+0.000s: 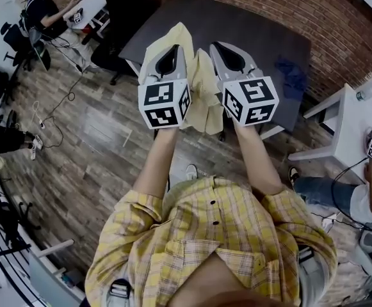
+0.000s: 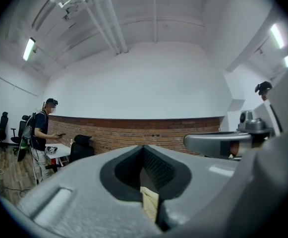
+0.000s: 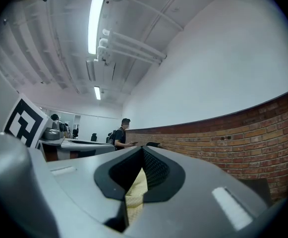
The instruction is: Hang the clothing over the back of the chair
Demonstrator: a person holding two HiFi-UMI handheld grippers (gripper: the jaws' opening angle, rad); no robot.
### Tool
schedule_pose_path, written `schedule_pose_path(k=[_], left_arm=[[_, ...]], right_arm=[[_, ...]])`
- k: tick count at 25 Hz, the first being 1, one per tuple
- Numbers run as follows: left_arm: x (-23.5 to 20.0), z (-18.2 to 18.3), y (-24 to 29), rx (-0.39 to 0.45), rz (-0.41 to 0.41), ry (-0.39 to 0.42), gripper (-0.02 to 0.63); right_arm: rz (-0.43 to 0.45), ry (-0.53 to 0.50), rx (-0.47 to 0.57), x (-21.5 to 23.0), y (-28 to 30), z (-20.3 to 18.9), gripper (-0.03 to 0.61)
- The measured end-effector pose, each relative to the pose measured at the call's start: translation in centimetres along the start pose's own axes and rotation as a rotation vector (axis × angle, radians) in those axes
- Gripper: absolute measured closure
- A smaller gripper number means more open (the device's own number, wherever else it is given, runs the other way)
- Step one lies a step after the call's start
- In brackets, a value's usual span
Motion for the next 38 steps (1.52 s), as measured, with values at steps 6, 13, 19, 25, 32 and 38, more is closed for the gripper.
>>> schedule_pose_path(k=[6,13,19,25,32,38], left_arm=[[1.5,0.0,-2.7,0.013,-0.014,-0.007,0.614],[2.7,-1.5,-6.1,0.022,0.008,0.066,0.614],[3.8,-3.1,-7.9,0.005,0.008,0.068,0.614],[4.6,-4.3,-9.5,-0.012,0.015,0.063,0.614],[4.8,-5.3,-11.2,-0.018,0.026,0.049,0.614],[5.2,-6.1,-12.1,-0.019,0.034,0.044,0.614]], right_arm=[[0.009,0.006,0.038,-1.2,-2.6,0.3,0.574],[0.013,0.027,0.011,-2.9,-5.3,-1.9,0.574],[0.014,0.034,-0.02,-3.8,-6.9,-3.7,0.574],[0.021,0.031,-0.031,-4.8,-8.3,-4.4,0.574],[0.008,0.037,-0.041,-5.7,-9.6,-5.3,0.574],[-0.002,0.026,-0.037,-6.4,-10.2,-6.0,0.574]])
Point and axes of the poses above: the fingertips, and each gripper's own axes: y forward along the fingers, x to its right, z out of its top, the point moved 4 cm from there along -y, backward along the fingers, and after that the axes turned 6 degrees about z, right-handed, at the moved point
